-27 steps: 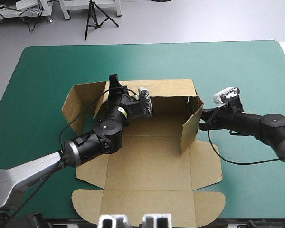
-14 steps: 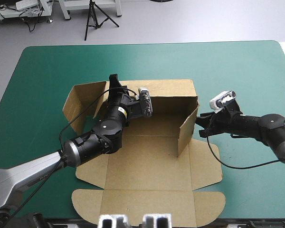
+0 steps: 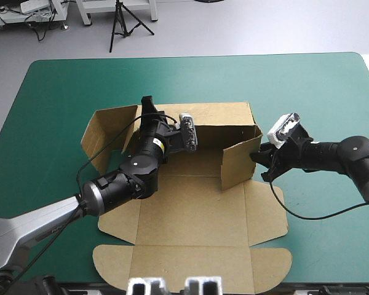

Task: Fold the box

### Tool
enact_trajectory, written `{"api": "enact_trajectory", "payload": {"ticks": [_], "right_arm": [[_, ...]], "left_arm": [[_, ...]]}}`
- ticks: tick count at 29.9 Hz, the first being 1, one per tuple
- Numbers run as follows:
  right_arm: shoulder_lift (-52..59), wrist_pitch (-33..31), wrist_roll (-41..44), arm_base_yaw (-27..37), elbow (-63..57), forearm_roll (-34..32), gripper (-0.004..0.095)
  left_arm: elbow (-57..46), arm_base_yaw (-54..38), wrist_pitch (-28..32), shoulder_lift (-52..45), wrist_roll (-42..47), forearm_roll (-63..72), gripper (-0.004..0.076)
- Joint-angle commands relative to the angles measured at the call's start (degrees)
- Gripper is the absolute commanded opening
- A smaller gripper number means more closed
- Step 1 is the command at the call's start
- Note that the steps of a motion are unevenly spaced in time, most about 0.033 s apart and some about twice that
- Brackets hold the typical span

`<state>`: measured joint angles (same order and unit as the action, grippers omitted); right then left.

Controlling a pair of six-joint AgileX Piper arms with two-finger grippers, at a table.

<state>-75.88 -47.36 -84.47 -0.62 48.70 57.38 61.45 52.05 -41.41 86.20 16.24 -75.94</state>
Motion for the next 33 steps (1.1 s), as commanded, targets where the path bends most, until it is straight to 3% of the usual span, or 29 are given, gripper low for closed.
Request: {"api": "enact_trajectory", "payload": {"ticks": [1, 5, 11, 23, 25, 29, 33], "right_arm": [[1.3, 0.0, -2.3, 0.0, 2.6, 3.0, 0.0344], [-0.9, -2.3, -2.5, 0.0, 2.6, 4.3, 0.0344], [-2.3, -2.7, -6.0, 0.0, 2.6, 13.6, 0.0344], [-9.3, -2.3, -11.9, 0.0, 2.1, 23.5, 0.0337], [-10.0, -2.0, -13.7, 0.0, 2.1, 26.1, 0.0287], [-10.0, -1.3, -15.0, 0.0, 2.1, 27.7, 0.0004], [-10.0, -0.7, -14.8, 0.0, 2.1, 27.9, 0.0004]], "left_arm": [[1.2, 0.3, 1.9, -1.3, 2.2, 0.2, -0.0008], [1.2, 0.3, 2.9, -1.4, 2.3, 0.2, -0.0008], [1.2, 0.3, 4.2, -1.4, 2.3, 0.2, -0.0008], [1.3, 0.3, 7.6, -1.5, 2.3, -0.2, -0.0008], [1.3, 0.3, 8.6, -1.5, 2.3, -0.2, -0.0008], [1.3, 0.3, 8.9, -1.5, 2.3, -0.2, -0.0008], [1.3, 0.3, 8.9, -1.4, 2.3, -0.2, -0.0008]]}}
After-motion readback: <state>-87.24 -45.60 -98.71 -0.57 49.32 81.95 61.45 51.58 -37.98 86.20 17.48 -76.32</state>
